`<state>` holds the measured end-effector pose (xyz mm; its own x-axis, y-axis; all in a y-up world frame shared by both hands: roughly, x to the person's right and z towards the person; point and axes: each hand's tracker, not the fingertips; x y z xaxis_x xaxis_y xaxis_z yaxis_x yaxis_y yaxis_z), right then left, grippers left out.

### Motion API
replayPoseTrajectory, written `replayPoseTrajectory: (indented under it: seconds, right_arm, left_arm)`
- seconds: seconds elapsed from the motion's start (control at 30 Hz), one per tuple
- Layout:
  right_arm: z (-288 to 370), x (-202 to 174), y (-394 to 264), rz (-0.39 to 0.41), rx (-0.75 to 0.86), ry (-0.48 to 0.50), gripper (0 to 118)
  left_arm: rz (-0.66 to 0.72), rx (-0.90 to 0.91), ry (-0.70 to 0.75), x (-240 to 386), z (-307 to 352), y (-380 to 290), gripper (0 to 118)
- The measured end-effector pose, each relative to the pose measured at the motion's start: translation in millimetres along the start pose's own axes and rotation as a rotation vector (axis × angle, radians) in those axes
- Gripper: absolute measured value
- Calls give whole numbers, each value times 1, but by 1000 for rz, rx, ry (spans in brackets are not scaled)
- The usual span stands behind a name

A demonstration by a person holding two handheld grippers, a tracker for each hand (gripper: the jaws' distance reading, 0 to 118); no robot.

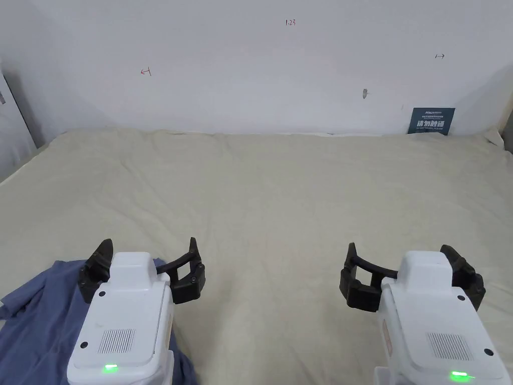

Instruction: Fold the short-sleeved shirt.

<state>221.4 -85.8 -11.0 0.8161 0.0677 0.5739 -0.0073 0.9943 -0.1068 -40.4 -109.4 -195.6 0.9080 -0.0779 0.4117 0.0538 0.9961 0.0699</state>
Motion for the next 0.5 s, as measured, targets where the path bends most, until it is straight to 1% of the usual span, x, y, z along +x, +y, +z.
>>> replayPoseTrajectory:
  seconds: [0.5]
  right_arm:
    - [-1,0,4,19,13,7,118]
  left_arm:
    - [-1,9,4,1,-1,2,118]
